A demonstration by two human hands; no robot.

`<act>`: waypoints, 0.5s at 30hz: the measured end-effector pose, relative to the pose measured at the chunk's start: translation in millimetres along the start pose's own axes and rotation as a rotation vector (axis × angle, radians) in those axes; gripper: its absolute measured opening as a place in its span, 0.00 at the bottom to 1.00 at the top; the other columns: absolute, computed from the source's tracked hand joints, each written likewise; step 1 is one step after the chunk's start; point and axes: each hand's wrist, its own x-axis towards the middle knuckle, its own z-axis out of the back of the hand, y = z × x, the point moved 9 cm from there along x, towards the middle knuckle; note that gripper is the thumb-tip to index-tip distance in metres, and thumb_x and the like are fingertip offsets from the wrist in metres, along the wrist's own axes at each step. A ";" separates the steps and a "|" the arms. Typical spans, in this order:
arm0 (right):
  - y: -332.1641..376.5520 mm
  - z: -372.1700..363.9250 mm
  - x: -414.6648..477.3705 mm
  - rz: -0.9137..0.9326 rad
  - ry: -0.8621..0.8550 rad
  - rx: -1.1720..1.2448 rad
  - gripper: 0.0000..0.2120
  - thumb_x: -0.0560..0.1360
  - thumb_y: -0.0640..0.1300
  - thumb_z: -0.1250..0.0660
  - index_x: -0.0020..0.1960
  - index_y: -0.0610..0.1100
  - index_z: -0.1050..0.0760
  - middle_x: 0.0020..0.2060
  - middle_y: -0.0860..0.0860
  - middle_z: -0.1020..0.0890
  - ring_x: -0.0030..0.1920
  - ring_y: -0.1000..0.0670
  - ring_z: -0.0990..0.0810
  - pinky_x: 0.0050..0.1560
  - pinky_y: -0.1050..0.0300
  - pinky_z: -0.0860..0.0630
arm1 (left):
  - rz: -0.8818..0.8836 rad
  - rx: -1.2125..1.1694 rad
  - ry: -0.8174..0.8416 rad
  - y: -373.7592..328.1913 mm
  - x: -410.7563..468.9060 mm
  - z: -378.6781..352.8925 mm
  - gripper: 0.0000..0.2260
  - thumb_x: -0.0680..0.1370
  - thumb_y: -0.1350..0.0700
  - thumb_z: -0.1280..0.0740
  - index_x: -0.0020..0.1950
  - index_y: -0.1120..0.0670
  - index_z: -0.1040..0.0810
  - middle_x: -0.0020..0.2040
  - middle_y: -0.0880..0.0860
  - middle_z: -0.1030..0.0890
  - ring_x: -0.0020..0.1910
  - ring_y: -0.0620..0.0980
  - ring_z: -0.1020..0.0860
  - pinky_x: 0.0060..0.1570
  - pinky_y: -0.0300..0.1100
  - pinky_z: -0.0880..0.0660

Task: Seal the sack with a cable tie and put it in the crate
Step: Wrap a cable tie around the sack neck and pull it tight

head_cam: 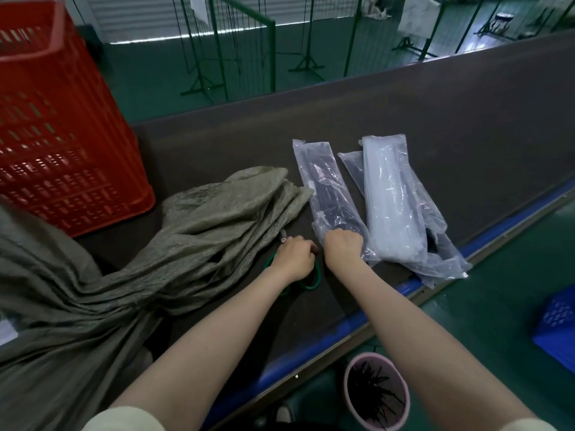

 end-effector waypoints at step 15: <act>-25.9 -41.1 -15.8 -0.300 0.381 1.238 0.15 0.72 0.40 0.35 0.27 0.45 0.32 0.19 0.52 0.28 0.17 0.57 0.31 0.17 0.68 0.43 | 0.302 -0.703 0.052 19.3 13.6 -8.1 0.12 0.76 0.62 0.37 0.59 0.63 0.24 0.39 0.56 0.21 0.17 0.37 0.25 0.22 0.32 0.28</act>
